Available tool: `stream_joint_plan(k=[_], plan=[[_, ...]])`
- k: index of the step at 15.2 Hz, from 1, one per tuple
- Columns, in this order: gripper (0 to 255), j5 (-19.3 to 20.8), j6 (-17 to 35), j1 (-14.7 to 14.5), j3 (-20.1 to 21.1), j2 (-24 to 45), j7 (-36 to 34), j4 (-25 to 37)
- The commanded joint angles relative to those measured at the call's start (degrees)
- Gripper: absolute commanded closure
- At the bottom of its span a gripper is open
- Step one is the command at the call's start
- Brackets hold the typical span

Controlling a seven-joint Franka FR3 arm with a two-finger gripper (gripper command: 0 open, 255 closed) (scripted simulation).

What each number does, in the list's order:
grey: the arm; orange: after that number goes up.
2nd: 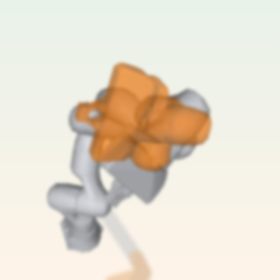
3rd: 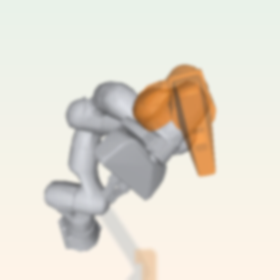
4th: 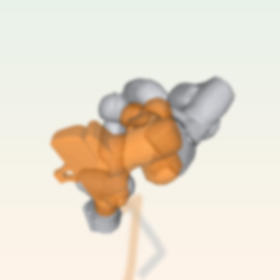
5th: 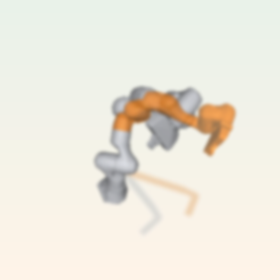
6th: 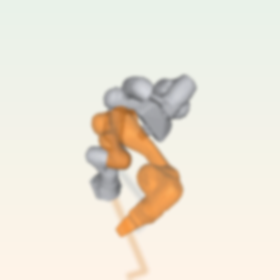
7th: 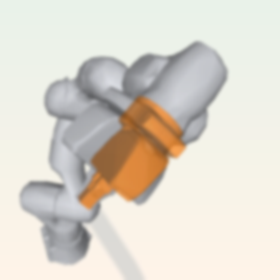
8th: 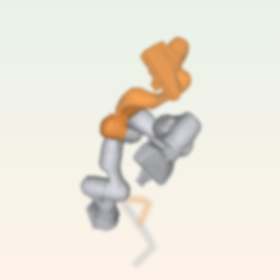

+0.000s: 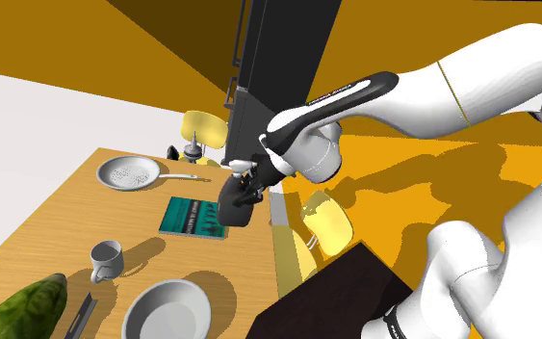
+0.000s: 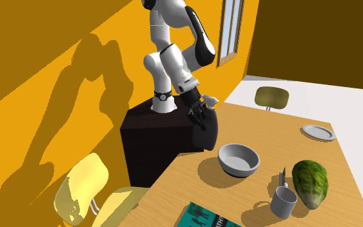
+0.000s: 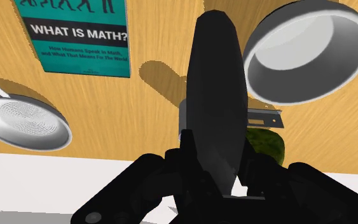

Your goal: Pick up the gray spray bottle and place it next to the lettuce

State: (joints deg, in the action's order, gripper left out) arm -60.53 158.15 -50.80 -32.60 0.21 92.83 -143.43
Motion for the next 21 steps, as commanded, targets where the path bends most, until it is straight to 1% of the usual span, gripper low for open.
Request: stream_joint_plan(k=[1,7,12,13,21], plan=[[255,4.4,0.0,0.1,-0.1,-2.0,-3.8,-0.5],[255,15.9,-1.1,1.9,0.7,-7.1,-13.8,-1.2],[255,23.9,-3.1,4.3,2.4,-10.7,-20.9,-1.1],[255,24.8,-3.5,4.7,2.6,-11.2,-21.7,-1.0],[255,24.2,2.1,-0.7,10.5,-6.6,-33.2,1.6]])
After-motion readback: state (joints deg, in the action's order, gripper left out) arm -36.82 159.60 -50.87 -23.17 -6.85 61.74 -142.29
